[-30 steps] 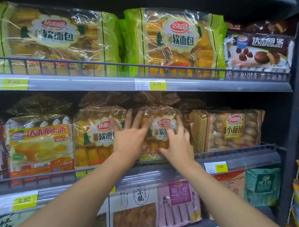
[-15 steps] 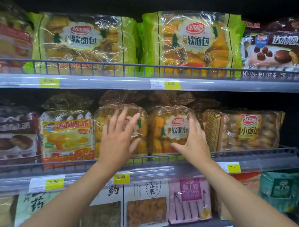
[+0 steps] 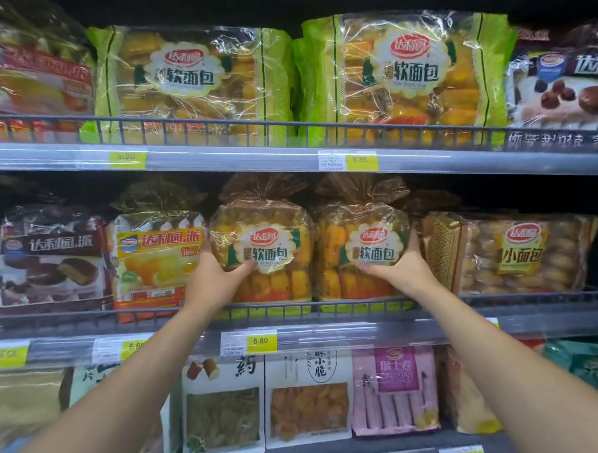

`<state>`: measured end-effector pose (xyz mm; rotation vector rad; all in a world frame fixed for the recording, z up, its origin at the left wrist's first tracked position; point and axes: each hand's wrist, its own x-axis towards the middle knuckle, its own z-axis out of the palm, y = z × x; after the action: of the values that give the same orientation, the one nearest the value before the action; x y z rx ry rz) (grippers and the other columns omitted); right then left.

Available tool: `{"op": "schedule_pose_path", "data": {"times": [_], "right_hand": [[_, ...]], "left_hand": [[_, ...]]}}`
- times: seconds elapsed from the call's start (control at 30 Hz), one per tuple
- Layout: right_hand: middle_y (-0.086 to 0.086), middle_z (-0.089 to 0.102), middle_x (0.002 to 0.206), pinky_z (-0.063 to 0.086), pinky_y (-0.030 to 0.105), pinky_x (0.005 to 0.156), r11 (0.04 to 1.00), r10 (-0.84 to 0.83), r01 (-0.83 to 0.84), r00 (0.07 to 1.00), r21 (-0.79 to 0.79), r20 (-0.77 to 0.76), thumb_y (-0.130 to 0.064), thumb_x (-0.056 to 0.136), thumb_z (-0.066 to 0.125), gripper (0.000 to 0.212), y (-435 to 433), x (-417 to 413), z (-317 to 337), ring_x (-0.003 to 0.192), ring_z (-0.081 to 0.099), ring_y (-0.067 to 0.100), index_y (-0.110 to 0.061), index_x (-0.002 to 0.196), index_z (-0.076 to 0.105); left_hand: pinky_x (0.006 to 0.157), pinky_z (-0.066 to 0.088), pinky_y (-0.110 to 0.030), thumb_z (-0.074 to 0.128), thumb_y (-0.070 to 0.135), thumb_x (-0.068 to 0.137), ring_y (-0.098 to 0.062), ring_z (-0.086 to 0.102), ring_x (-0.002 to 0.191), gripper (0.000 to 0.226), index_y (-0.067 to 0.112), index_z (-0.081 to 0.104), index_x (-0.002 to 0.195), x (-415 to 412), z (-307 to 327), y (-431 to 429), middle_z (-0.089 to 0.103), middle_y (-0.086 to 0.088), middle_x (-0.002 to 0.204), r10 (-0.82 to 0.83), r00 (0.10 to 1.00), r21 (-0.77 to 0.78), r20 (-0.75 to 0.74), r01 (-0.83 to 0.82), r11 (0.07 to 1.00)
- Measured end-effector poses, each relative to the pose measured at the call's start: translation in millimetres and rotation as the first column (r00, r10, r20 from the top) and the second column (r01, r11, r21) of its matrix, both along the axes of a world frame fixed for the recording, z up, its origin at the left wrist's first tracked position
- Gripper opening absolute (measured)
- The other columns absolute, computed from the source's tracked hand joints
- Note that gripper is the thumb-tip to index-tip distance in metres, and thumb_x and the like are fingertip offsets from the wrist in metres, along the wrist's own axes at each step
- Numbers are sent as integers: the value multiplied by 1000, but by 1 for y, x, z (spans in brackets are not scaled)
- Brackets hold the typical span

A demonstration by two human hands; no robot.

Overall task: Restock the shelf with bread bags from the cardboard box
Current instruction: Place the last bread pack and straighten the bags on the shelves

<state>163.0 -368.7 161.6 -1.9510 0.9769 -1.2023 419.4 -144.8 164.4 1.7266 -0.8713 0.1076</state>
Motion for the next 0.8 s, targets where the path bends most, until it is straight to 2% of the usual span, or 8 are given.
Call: {"op": "schedule_pose_path", "data": {"times": [0.2, 0.3, 0.37, 0.47, 0.53, 0.6, 0.67, 0.8], "right_hand": [[-3, 61, 133, 45, 42, 108, 1000, 9, -9, 1000, -1, -11, -62, 44, 92, 144, 8, 16, -1, 124, 57, 22, -27, 155, 8], [1, 59, 136, 44, 42, 107, 1000, -29, 29, 998, -5, -47, -66, 46, 90, 142, 14, 18, -1, 125, 56, 26, -27, 155, 8], [5, 51, 144, 42, 47, 110, 996, -80, 78, 996, -31, -51, -78, 37, 85, 150, 17, 16, 0, 131, 51, 30, -29, 155, 6], [8, 17, 164, 30, 51, 117, 961, -226, 205, 969, -187, -101, -72, 56, 83, 141, 40, 14, 1, 148, 23, 35, -24, 158, -2], [6, 7, 167, 31, 55, 115, 836, -396, 299, 909, -461, -129, -67, 67, 78, 130, 56, 12, -2, 150, 16, 35, -24, 159, -3], [6, 5, 167, 35, 60, 112, 689, -488, 249, 854, -681, -181, -65, 73, 74, 119, 69, 15, -7, 150, 15, 37, -30, 159, 0], [5, 8, 166, 38, 64, 108, 662, -490, 148, 827, -734, -275, -66, 74, 72, 109, 75, 21, -11, 150, 13, 37, -38, 157, 9], [3, 8, 166, 45, 64, 99, 678, -507, 117, 790, -726, -346, -67, 69, 76, 108, 74, 29, -11, 151, 8, 38, -43, 155, 15]], "left_hand": [[75, 55, -32, 84, 46, 76, -18, 62, 93, 80, 20, 35, 133, -4, 5, -9, 59, 6, 104, -69, 997, 69, -40, 72, 995], [88, 53, -38, 83, 46, 77, -25, 62, 108, 88, 20, 27, 140, -7, 4, -10, 56, 2, 117, -46, 998, 82, -32, 48, 995], [101, 50, -43, 83, 50, 75, -29, 53, 129, 109, 26, 12, 153, -7, -2, -8, 48, -4, 142, -39, 999, 57, 2, 39, 998], [107, 44, -51, 79, 58, 75, -35, 32, 146, 122, 29, -6, 159, -18, -13, -1, 13, -9, 166, 136, 957, 22, 258, -147, 989], [113, 38, -55, 75, 61, 77, -38, 20, 151, 116, 29, 2, 160, -26, -17, 0, 9, -13, 168, 287, 778, -41, 559, -320, 946], [116, 29, -61, 71, 67, 75, -37, 10, 154, 109, 35, 11, 160, -32, -17, -4, 6, -12, 169, 277, 604, -42, 747, -373, 927], [114, 23, -70, 66, 77, 71, -38, 1, 155, 108, 42, 13, 158, -38, -14, -12, -1, -8, 170, 188, 548, 63, 815, -407, 911], [107, 21, -78, 62, 80, 72, -39, -20, 152, 115, 44, -6, 157, -41, -12, -24, -24, -4, 166, 101, 578, 205, 810, -439, 875]]}}
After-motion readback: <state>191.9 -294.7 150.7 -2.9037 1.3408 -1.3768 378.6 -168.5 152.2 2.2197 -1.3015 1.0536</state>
